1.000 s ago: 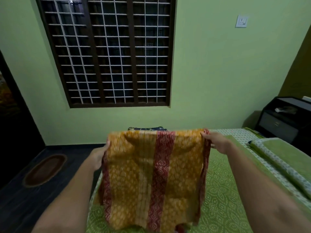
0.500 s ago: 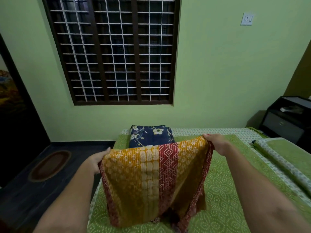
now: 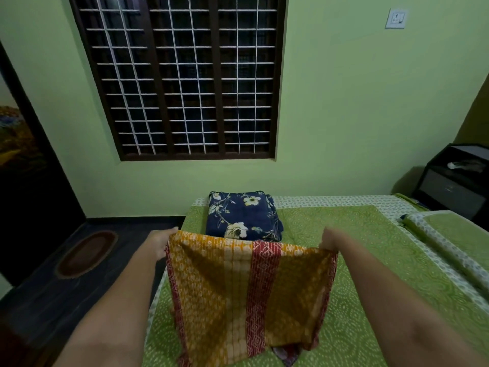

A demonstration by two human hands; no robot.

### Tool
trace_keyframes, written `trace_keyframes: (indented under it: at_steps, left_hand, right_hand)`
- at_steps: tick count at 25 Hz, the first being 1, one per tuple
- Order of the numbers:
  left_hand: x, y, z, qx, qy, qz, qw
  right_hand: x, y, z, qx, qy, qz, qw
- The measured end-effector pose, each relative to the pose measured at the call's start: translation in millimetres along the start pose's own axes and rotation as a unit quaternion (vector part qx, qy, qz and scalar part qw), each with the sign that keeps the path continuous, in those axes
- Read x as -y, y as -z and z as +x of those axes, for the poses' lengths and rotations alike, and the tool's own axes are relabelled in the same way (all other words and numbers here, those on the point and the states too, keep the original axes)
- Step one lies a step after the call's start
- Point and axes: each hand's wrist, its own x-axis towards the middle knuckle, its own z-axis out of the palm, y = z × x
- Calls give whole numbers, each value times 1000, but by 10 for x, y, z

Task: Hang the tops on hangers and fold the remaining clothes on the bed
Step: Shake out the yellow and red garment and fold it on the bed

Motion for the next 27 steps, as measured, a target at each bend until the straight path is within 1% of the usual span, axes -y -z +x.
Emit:
trace_keyframes:
  at_steps: [1,2,3,4,5,6,7,8,9,10,12,14,16,18,20,21,22,23,24,25,26,27]
  left_hand:
    - [26,-8,-12,2,4,4,1000]
    - [46,-4,-14,2,5,5,1000]
    - [52,10,-19,0,4,12,1000]
    - [52,30,-24,-2,2,24,1000]
    - [54,64,-8,-6,-3,35,999]
    - [65,100,20,-11,-11,42,999]
    - [75,139,47,-15,-21,46,999]
    - [85,177,68,-17,-38,48,998]
    - [93,200,95,-15,-58,54,997]
    - [103,210,128,-7,-73,62,995]
    - [101,193,162,19,-84,80,993]
    - [75,175,166,42,-65,87,993]
    - [45,192,194,70,-41,103,991]
    - [39,213,225,98,-35,132,986]
    - [53,196,229,101,-44,153,982]
    - [59,179,242,88,-60,169,980]
    - [67,155,253,66,-82,197,975]
    - [74,133,265,41,-110,240,964]
    - [69,115,276,12,-138,302,943]
    - [46,97,279,-12,-162,365,917]
    - [-10,88,260,-34,-180,416,891]
    - [-87,85,237,-55,-199,448,870]
  right_hand:
    - [11,-65,6,-18,8,-15,1000]
    - [19,-100,-14,-41,13,-1,999]
    - [-2,-120,-3,-71,19,63,995]
    - [-33,-136,25,-90,17,151,984]
    - [-75,-147,50,-99,21,277,956]
    - [-103,-138,40,-96,22,403,910]
    - [-124,-130,12,-83,25,503,860]
    - [-142,-127,-33,-73,32,569,819]
    - [-163,-130,-51,-65,36,606,792]
    - [-183,-139,-49,-53,41,632,772]
    - [-217,-167,-57,-41,51,662,747]
    - [-252,-201,-44,-43,42,676,734]
    - [-275,-209,-56,-50,26,673,738]
    - [-310,-239,-21,-64,36,648,758]
    - [-329,-247,-3,-93,56,586,803]
    - [-318,-227,-2,-116,67,532,836]
    - [-301,-205,1,-140,70,454,877]
    - [-274,-182,-1,-158,62,356,919]
    - [-236,-139,-23,-170,53,258,950]
    - [-187,-78,-59,-179,39,181,966]
    - [-138,2,-107,-192,29,138,971]
    - [-95,96,-144,-222,26,117,968]
